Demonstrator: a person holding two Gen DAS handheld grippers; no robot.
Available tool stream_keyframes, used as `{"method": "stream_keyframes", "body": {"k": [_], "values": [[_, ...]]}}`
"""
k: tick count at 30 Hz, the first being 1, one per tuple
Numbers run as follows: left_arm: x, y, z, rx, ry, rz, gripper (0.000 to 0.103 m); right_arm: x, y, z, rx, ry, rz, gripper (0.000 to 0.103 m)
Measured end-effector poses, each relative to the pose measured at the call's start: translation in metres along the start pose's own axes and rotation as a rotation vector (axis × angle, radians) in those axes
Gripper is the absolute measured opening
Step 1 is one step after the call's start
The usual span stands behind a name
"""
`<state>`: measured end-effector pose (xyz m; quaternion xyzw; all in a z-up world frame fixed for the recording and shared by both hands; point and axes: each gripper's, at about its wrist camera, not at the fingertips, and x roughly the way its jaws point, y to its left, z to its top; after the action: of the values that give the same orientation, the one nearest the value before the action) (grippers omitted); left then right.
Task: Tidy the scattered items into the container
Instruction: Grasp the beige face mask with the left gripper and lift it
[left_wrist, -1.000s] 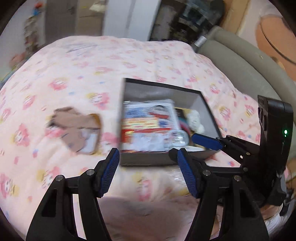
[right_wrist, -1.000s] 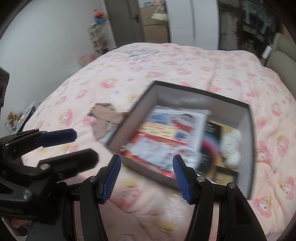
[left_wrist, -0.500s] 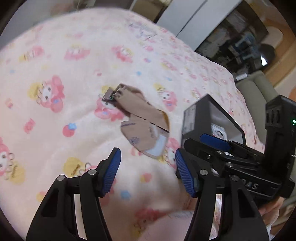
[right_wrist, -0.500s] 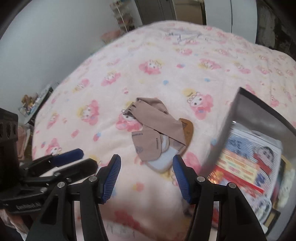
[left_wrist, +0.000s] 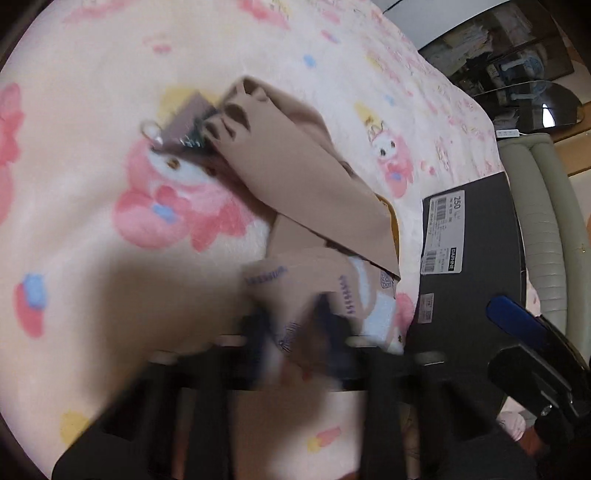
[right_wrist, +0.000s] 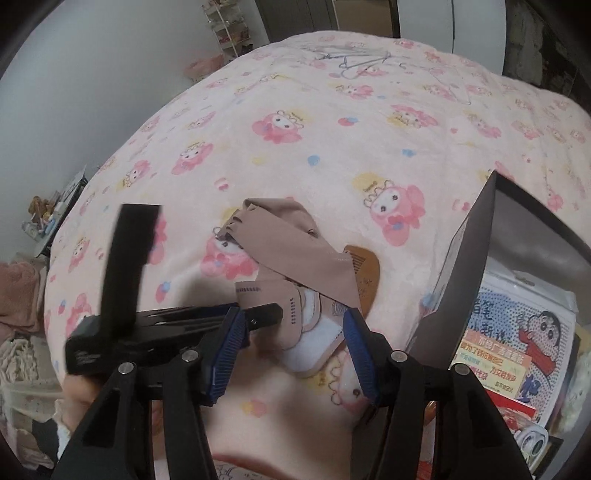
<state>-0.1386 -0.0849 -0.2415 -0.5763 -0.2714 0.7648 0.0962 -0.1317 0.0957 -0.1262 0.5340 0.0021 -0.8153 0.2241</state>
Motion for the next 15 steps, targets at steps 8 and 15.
{"method": "stream_keyframes", "body": {"k": [8, 15], "values": [[-0.075, 0.032, -0.058, -0.073, -0.144, -0.046, 0.0, 0.01, 0.022, -0.005, -0.088, 0.081, 0.071, 0.053], [-0.117, 0.107, -0.121, -0.294, -0.191, -0.011, 0.003, 0.041, 0.056, -0.004, -0.185, 0.193, 0.108, 0.055]]}}
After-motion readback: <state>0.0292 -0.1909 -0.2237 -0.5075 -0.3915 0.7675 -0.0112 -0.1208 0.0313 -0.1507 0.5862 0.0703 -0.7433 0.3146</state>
